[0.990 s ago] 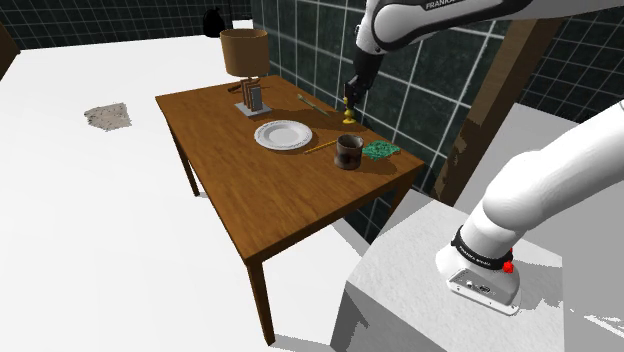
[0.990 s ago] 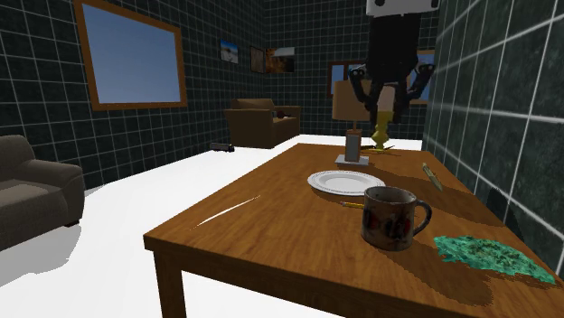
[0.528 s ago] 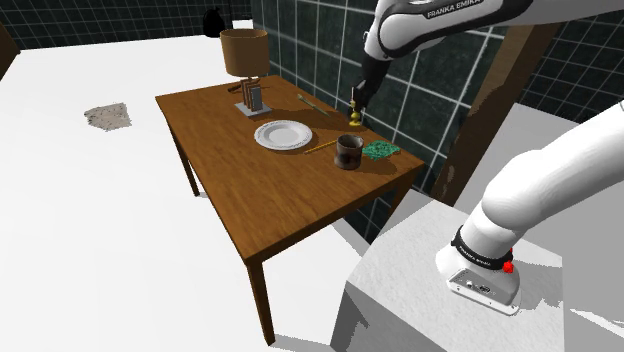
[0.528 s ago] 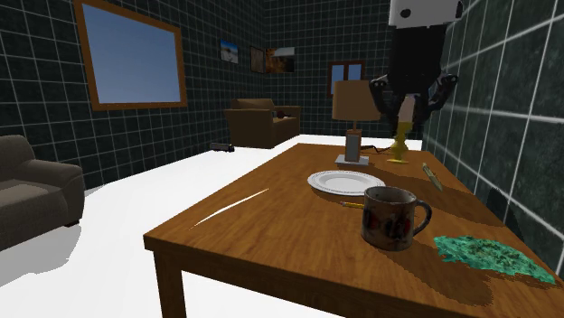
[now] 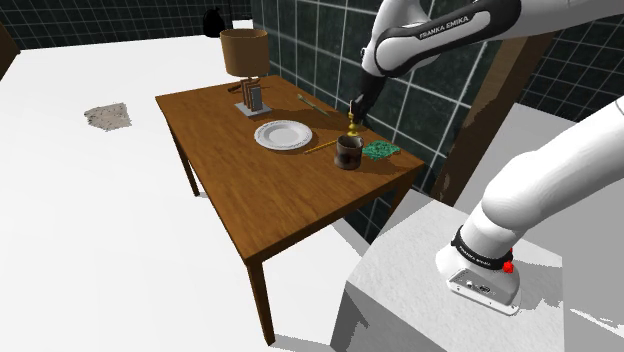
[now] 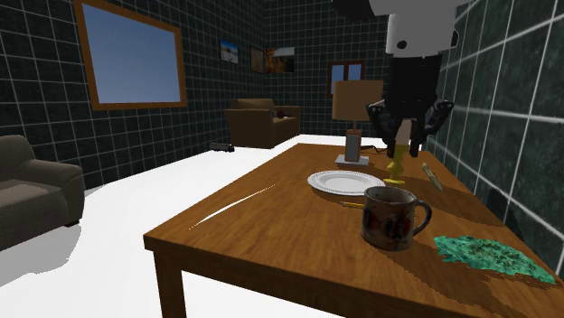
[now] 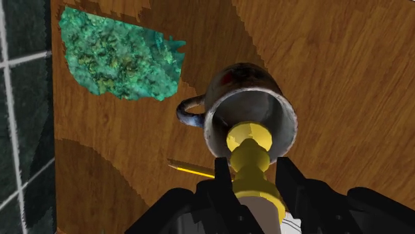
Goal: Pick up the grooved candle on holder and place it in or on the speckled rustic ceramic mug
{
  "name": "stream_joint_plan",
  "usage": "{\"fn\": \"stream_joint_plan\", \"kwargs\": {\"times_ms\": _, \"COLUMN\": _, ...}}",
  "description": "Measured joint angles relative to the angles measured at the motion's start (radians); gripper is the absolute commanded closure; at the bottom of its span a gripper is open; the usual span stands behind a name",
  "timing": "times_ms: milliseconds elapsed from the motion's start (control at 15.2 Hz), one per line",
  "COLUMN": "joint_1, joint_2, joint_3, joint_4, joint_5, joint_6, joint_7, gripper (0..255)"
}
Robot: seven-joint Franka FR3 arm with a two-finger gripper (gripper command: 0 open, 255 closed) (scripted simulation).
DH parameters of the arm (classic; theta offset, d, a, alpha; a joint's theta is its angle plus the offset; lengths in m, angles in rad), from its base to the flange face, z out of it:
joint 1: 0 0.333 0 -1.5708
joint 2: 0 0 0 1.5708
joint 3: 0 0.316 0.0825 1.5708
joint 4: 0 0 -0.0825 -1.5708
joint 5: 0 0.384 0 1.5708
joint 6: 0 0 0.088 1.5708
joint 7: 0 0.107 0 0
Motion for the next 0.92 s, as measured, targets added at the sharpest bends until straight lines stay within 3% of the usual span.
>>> {"fn": "stream_joint_plan", "kwargs": {"times_ms": 594, "joint_1": -0.001, "joint_2": 0.023, "joint_3": -0.001, "joint_4": -0.031, "joint_5": -0.002, "joint_6": 0.054, "joint_7": 0.001, "gripper": 255}}
{"fn": "stream_joint_plan", "kwargs": {"times_ms": 660, "joint_1": -0.001, "joint_2": 0.023, "joint_3": -0.001, "joint_4": -0.031, "joint_5": -0.002, "joint_6": 0.054, "joint_7": 0.001, "gripper": 0}}
{"fn": "stream_joint_plan", "kwargs": {"times_ms": 924, "joint_1": -0.001, "joint_2": 0.023, "joint_3": -0.001, "joint_4": -0.031, "joint_5": -0.002, "joint_6": 0.054, "joint_7": 0.001, "gripper": 0}}
